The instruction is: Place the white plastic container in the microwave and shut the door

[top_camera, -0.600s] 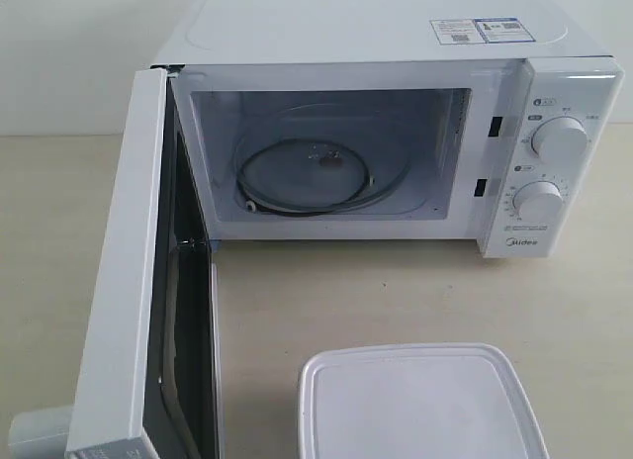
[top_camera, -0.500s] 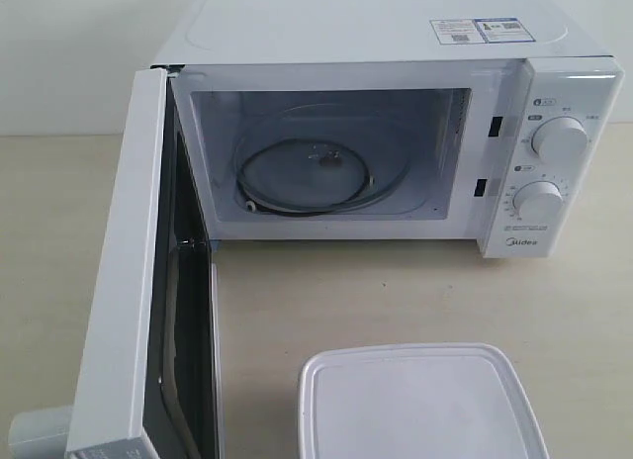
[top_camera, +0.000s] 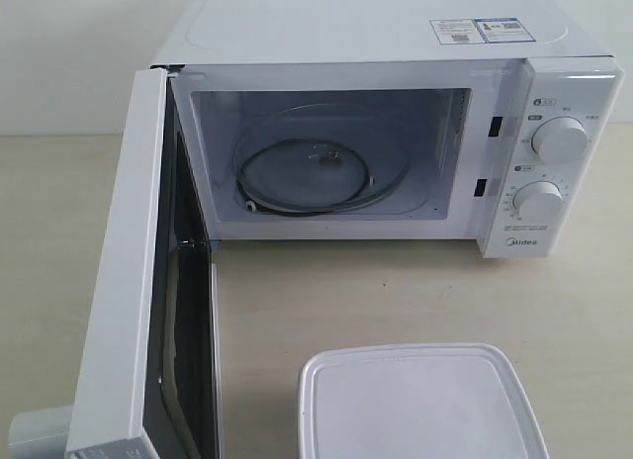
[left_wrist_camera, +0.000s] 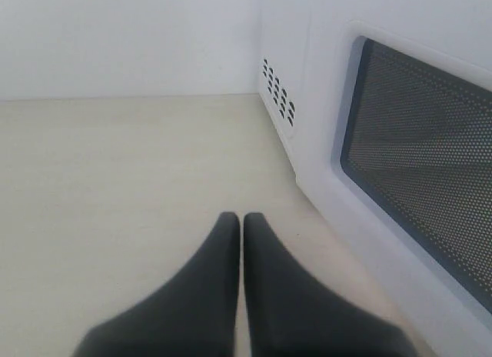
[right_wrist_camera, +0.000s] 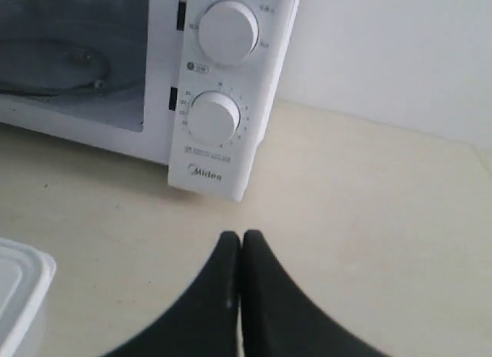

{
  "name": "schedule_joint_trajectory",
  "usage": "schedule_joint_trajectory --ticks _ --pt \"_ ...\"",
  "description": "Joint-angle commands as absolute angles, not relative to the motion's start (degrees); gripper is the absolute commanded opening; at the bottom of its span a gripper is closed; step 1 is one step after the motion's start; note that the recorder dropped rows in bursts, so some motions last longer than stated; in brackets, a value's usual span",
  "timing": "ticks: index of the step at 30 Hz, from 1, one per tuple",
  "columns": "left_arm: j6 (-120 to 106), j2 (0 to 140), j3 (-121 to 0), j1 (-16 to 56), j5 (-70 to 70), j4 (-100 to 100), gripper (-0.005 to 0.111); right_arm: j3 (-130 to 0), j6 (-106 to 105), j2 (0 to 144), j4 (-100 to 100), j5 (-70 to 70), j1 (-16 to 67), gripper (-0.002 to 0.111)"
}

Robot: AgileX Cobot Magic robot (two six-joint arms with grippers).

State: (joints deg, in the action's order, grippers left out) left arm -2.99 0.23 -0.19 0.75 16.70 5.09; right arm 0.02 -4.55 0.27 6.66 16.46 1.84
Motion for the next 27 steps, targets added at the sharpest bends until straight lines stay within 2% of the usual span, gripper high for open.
schedule_joint_trajectory --ticks 1,12,19,27 --pt "-3.1 0.0 0.0 0.6 16.8 5.0 0.004 0.0 -5.9 0.0 7.7 8.9 1.7 0.000" --pt "-3.1 0.0 0.0 0.6 16.8 5.0 0.004 0.0 -6.0 0.0 6.7 -17.7 1.7 0.000" --pt "-3.1 0.0 0.0 0.6 16.8 5.0 0.004 0.0 -14.3 1.3 -7.3 -23.3 1.7 0.000" --pt "-3.1 0.0 0.0 0.6 16.8 5.0 0.004 -2.1 -18.7 15.1 -8.7 -25.3 1.7 0.000"
